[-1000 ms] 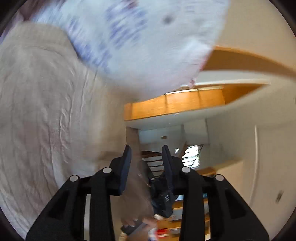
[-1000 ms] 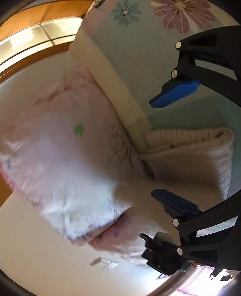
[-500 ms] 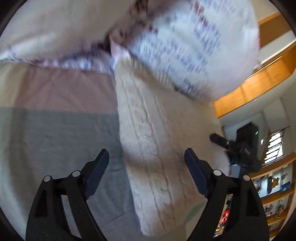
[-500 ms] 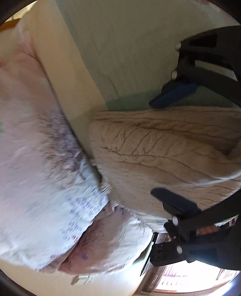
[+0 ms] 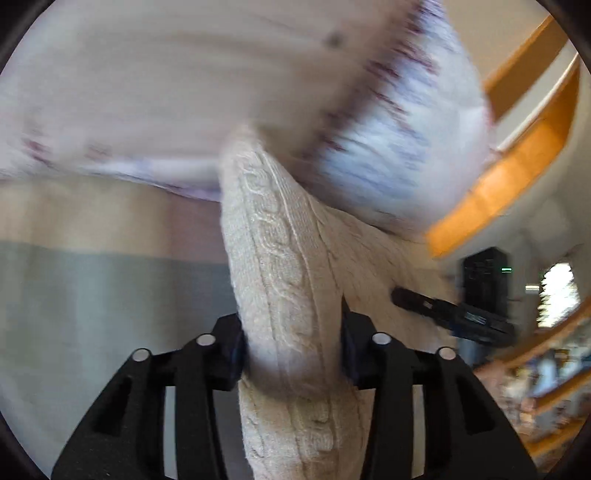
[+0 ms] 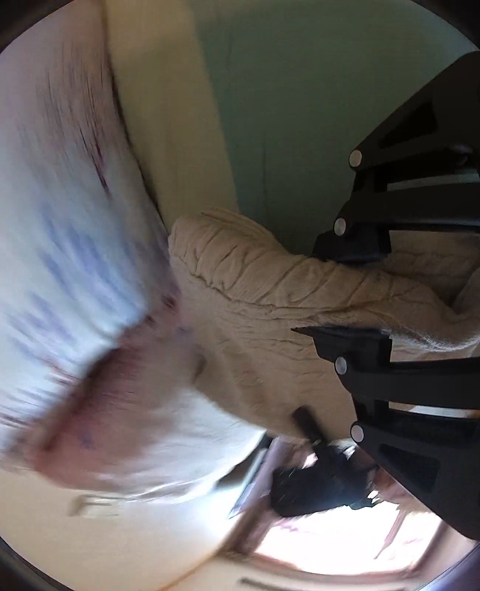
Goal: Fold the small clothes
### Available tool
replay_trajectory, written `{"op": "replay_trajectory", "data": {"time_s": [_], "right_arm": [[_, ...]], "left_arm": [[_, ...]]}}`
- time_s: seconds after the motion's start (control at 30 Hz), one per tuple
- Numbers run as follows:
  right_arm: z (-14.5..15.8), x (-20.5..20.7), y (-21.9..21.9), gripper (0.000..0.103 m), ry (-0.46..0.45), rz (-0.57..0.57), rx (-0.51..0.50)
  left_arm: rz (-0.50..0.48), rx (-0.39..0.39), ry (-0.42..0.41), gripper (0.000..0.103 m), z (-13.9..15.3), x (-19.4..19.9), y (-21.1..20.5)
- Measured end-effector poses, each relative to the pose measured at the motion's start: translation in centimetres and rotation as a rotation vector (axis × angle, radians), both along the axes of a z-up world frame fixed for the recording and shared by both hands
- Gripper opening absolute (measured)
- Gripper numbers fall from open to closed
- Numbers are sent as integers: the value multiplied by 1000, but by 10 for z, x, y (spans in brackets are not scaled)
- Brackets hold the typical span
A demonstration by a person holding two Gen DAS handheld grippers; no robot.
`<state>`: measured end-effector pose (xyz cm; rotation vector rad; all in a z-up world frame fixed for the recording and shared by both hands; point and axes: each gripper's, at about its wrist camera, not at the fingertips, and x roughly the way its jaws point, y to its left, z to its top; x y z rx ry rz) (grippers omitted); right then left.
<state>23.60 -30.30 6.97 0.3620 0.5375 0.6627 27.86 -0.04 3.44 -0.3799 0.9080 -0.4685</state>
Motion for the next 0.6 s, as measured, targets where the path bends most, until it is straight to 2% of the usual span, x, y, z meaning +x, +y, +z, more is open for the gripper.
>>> {"op": "replay_trajectory", "data": {"time_s": [0.03,0.07,0.1,0.13,0.17,0.2,0.23,0.27,0.3,0.33,0.37,0.43,0.47,0.5,0.53,0.6], "right_arm": [[-1,4,8,47,10,-19,-14],[-1,3,10,51,8,-36,1],[-1,-2,7,53,-11,-44,39],[1,-9,1,64,-42,-56,70],[3,-14,-3,72,-68,-74,86],[7,-19,-9,73,-99,-95,108],[8,-19,-10,73,-96,-91,117],[8,-17,-8,55,-85,-82,121],[8,-11,-1,25,-66,-86,99],[8,-6,-5,10,-42,-147,52],[6,1,-6,10,-22,-195,44],[3,17,-15,10,14,-239,118],[3,18,-16,10,22,-236,141],[3,18,-17,10,14,-239,136],[4,11,-15,13,-1,-250,120],[4,-21,-13,34,-34,-307,42]], "left_arm": [[55,36,24,49,-5,0,12],[77,32,32,49,-9,-3,23],[84,14,22,54,-6,-9,31],[85,2,0,59,-2,-14,37],[101,22,-38,70,4,-23,42],[112,45,-67,73,7,-30,43],[115,67,-96,74,11,-36,44],[113,91,-122,77,14,-46,44],[115,107,-130,80,18,-56,47],[116,127,-135,81,18,-56,36],[113,138,-138,83,21,-65,44],[102,170,-136,88,21,-78,40],[106,191,-130,96,19,-88,45],[118,214,-126,101,17,-96,43],[126,228,-129,101,15,-104,41],[106,250,-127,101,11,-117,31]]}}
